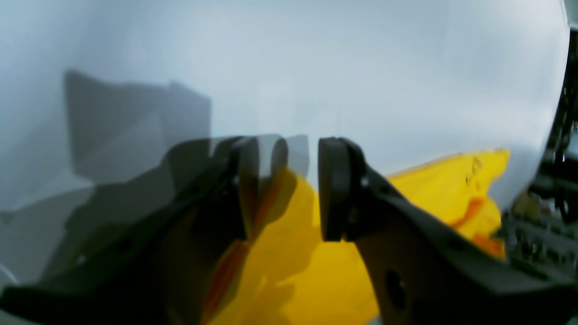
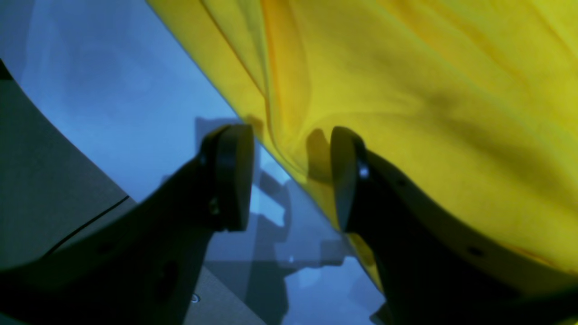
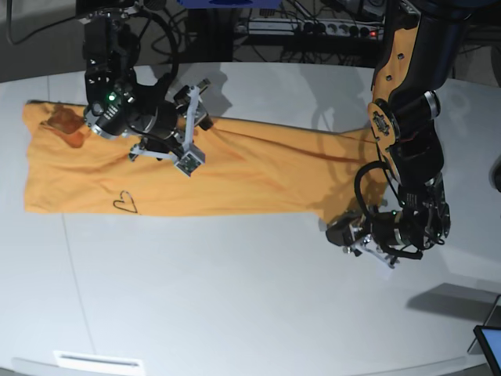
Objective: Fold the T-shirt properly
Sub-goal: 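Move the left gripper down to the strip's other end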
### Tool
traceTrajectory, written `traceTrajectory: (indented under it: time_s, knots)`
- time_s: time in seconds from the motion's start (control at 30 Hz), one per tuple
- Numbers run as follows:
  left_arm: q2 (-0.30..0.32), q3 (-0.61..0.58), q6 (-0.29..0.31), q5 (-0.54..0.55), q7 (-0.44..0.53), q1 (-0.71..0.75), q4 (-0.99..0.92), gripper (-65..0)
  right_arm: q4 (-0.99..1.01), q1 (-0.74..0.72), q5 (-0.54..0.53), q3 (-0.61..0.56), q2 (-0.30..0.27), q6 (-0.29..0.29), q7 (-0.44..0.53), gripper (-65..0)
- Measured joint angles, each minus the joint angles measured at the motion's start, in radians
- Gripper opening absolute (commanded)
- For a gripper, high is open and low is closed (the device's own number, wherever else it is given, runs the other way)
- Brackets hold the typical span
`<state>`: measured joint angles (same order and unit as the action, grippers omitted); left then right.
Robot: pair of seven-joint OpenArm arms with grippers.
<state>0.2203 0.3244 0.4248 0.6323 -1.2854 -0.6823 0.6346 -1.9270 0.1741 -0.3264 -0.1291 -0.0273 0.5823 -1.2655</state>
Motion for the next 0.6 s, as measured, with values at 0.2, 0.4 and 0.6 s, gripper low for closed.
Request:
traceTrajectory:
  time_s: [0.2, 0.4, 0.6]
  knots:
    - [0.003, -0.201, 0.001, 0.013, 0.064, -0.011, 0.006, -43.2, 0.0, 0.0, 0.0, 0.0, 0.0, 0.0, 0.0, -38.0]
    - [-0.004, -0.206, 0.002, 0.027, 0.07, -0.007, 0.004, -43.2, 0.0, 0.0, 0.0, 0.001, 0.0, 0.0, 0.0, -38.0]
    - [0.002, -0.213, 0.003, 0.027, 0.07, -0.007, 0.004, -43.2, 0.0, 0.0, 0.0, 0.001, 0.0, 0.0, 0.0, -38.0]
